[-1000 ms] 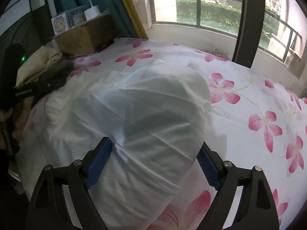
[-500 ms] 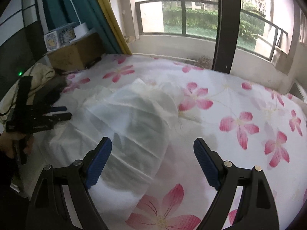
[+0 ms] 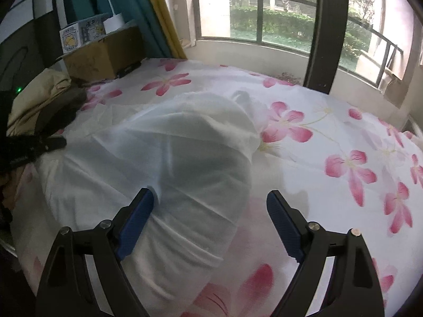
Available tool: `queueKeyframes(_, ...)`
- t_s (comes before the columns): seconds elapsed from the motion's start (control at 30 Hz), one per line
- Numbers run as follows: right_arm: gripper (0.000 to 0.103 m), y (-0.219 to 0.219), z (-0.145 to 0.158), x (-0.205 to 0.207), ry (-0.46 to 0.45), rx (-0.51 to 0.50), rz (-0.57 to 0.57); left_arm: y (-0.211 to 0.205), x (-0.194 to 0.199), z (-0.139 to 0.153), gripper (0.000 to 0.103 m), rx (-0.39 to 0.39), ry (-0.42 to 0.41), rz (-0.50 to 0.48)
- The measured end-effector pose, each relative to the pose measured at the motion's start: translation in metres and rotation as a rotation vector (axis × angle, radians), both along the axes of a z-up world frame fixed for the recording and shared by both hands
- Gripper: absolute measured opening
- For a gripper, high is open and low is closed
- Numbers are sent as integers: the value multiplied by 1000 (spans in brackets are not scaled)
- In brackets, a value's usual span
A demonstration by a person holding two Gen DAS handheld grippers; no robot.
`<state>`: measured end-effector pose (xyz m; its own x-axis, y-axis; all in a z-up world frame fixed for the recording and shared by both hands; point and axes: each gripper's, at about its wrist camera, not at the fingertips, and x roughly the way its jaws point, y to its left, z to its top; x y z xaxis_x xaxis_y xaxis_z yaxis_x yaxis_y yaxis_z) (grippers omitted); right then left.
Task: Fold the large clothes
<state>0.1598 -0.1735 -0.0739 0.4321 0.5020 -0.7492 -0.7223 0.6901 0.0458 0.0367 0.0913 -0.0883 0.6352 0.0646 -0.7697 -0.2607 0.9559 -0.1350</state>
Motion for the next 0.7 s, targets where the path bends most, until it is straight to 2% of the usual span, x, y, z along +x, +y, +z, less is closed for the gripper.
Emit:
queueKeyframes(0.07, 87, 5, -3, -2, 3, 2, -1, 3, -2, -5, 4, -29, 9, 22)
queueKeyframes(0.17, 87, 11, -3, -8, -10, -9, 14, 6, -3, -1, 12, -22, 1, 34)
queueKeyframes(0.2, 87, 11, -2, -9, -14, -10, 13, 8, -4, 2, 19, -9, 1, 45)
queueKeyframes(0.23, 87, 11, 1, -10, -19, -10, 8, 9, -5, 4, 33, -4, -1, 52)
queueKeyframes(0.3, 87, 8, 11, -15, -41, -4, -3, 17, -11, 10, 47, -8, -25, 77)
queueKeyframes(0.43, 87, -2, 38, -27, -129, 16, -8, 30, -18, 12, 51, -30, -45, 115)
queueKeyframes(0.63, 87, -20, 53, -18, -155, 29, -74, 39, -17, -1, 60, -120, -38, 126)
queueKeyframes(0.7, 87, -25, 49, -11, -140, 19, -97, 32, -12, -6, 61, -74, -20, 97)
